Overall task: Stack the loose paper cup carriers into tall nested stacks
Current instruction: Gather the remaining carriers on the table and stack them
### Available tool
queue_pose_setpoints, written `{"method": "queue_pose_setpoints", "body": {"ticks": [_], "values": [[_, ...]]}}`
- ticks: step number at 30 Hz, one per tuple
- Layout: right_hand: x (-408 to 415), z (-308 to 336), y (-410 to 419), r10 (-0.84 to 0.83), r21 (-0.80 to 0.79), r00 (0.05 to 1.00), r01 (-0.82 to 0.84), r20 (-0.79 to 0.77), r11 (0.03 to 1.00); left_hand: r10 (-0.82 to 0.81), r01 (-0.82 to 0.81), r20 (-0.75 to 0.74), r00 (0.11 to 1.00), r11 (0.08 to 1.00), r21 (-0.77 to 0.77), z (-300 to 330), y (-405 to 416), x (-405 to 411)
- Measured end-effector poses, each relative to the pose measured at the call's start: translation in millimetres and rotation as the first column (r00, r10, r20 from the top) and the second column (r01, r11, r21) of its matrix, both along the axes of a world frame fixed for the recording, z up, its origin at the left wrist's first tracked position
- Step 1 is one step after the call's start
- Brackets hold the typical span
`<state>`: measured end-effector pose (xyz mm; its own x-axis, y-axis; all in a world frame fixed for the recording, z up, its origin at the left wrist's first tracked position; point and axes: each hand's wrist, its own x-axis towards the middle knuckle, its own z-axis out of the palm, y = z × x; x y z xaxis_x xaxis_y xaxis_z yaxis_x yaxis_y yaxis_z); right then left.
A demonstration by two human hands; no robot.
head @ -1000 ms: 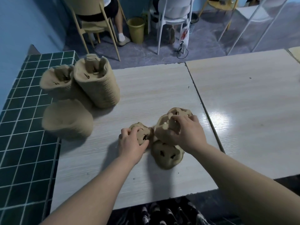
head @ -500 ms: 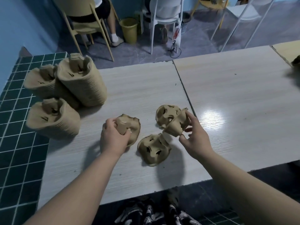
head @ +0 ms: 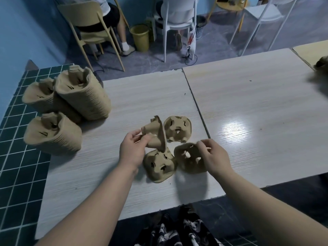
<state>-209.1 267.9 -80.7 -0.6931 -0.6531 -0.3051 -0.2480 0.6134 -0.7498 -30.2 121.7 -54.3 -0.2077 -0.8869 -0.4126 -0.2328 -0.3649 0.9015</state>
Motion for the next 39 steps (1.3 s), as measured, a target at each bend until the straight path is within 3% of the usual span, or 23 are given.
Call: {"method": "queue_pose_setpoints", "body": {"ticks": [3, 10, 19, 24, 27, 30, 34, 39], "values": [[-8, 2, -3, 0.013, 0.037, 0.992, -0.008, -0.124, 0.999, -0.035, 0.040, -0.063, 0.997, 0.997, 0.068, 2, 13, -12], [-21, -8, 12, 0.080, 0.177, 0.984, -0.051, -0.161, 0.983, -0.209, 0.211, -0.030, 0.978, 0.967, 0.142, -19, 51, -23], [-47, -3, 19, 0.022, 0.168, 0.989, 0.004, -0.149, 0.986, -0.118, 0.117, -0.002, 0.993, 0.982, 0.149, -15, 21, -19], [-48, -10, 29, 0.090, 0.255, 0.992, -0.064, -0.092, 0.965, -0.234, 0.225, 0.013, 0.972, 0.947, 0.229, -22, 32, -31], [-48, -10, 33, 0.131, 0.254, 0.981, -0.091, -0.142, 0.963, -0.350, 0.309, 0.132, 0.928, 0.916, 0.255, -31, 37, -35], [-51, -8, 34, 0.069, 0.173, 0.978, -0.035, -0.195, 0.984, -0.307, 0.268, 0.162, 0.938, 0.937, 0.223, -32, 37, -34], [-48, -5, 32, -0.035, 0.114, 0.988, 0.052, -0.151, 0.992, -0.298, 0.276, 0.178, 0.938, 0.951, 0.135, -24, 44, -32], [-33, -7, 30, -0.044, 0.178, 0.998, 0.053, -0.051, 0.983, -0.329, 0.399, 0.433, 0.839, 0.914, -0.078, -18, 55, -37]]}}
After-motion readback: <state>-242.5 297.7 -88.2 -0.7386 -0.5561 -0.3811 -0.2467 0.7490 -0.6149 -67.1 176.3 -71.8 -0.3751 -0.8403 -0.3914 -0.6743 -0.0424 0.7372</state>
